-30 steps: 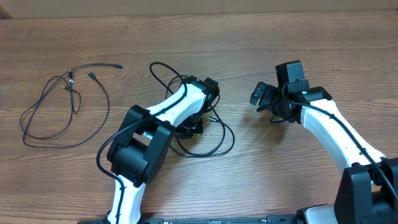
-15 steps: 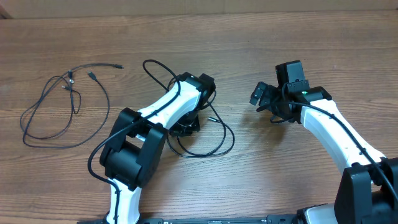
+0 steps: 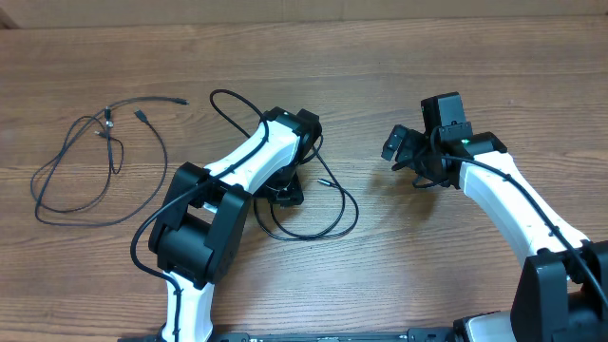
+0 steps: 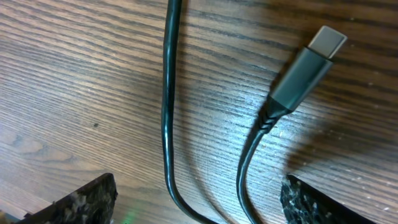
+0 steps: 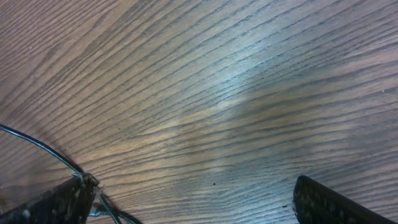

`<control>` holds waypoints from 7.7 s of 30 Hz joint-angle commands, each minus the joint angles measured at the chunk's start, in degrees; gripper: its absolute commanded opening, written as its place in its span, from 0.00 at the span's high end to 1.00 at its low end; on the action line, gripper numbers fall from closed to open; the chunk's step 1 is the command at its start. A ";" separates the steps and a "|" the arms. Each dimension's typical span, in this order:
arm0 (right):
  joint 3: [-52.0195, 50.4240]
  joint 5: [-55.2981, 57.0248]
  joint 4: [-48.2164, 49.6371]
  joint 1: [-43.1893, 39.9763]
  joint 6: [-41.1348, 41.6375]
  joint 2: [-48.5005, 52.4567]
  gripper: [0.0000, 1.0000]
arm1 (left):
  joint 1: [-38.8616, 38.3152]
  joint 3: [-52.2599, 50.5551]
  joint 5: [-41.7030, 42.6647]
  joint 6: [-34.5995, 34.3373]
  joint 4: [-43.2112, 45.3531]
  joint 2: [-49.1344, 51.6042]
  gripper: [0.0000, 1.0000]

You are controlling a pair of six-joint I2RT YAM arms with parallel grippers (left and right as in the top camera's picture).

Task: Untangle cables

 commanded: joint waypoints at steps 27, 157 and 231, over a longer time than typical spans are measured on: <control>0.04 0.57 0.28 0.15 -0.24 -0.28 0.00 | -0.17 -8.13 0.46 -0.20 6.23 -1.31 0.00; 0.04 0.57 0.28 0.15 -0.24 -0.28 0.00 | -7.30 -25.70 12.72 -24.33 28.09 -15.06 0.96; 0.04 0.57 0.28 0.15 -0.24 -0.28 0.00 | -6.82 -38.29 21.05 66.01 36.22 -29.07 0.59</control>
